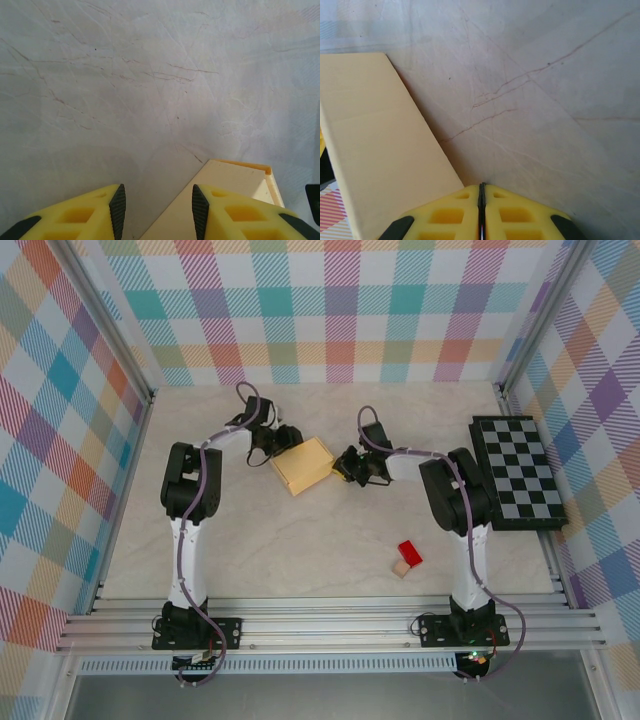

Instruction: Fold the paper box

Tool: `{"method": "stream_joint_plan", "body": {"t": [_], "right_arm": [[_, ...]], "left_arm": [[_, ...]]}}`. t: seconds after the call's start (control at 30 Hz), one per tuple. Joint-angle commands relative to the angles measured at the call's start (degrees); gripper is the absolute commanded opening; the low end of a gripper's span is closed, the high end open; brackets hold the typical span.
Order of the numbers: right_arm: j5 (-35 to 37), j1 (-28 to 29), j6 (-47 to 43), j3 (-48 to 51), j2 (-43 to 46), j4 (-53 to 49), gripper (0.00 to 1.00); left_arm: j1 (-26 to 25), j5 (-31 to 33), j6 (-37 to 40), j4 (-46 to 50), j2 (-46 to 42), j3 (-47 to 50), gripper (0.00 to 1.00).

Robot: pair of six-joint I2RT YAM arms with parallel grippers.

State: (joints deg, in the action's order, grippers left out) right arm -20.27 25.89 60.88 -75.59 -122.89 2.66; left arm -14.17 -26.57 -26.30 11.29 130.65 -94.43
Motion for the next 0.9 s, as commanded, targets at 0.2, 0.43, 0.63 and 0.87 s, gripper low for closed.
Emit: {"method": "stream_joint_plan", "body": {"t": [0.2, 0.43, 0.63, 0.87], "right_arm": [[1.11, 2.64, 0.26, -5.92, -2.88, -1.64, 0.11], [0.74, 3.11, -2.68, -9.4, -2.39, -6.17, 0.11], [3.39, 1.62, -4.2, -3.01, 3.69, -8.58, 0.15], [4.82, -2.03, -7.53, 2.4, 10.24, -12.08, 0.16]], "left_arm": [[-9.39, -6.44, -6.41, 0.05, -2.31, 5.38, 0.42], [-11.73, -5.88, -8.79, 2.24, -3.91, 3.99, 0.42], [-8.37, 2.81, -5.96, 10.23, -3.57, 2.76, 0.42], [-4.34, 4.64, -8.2, 7.36, -5.43, 7.86, 0.43]]}}
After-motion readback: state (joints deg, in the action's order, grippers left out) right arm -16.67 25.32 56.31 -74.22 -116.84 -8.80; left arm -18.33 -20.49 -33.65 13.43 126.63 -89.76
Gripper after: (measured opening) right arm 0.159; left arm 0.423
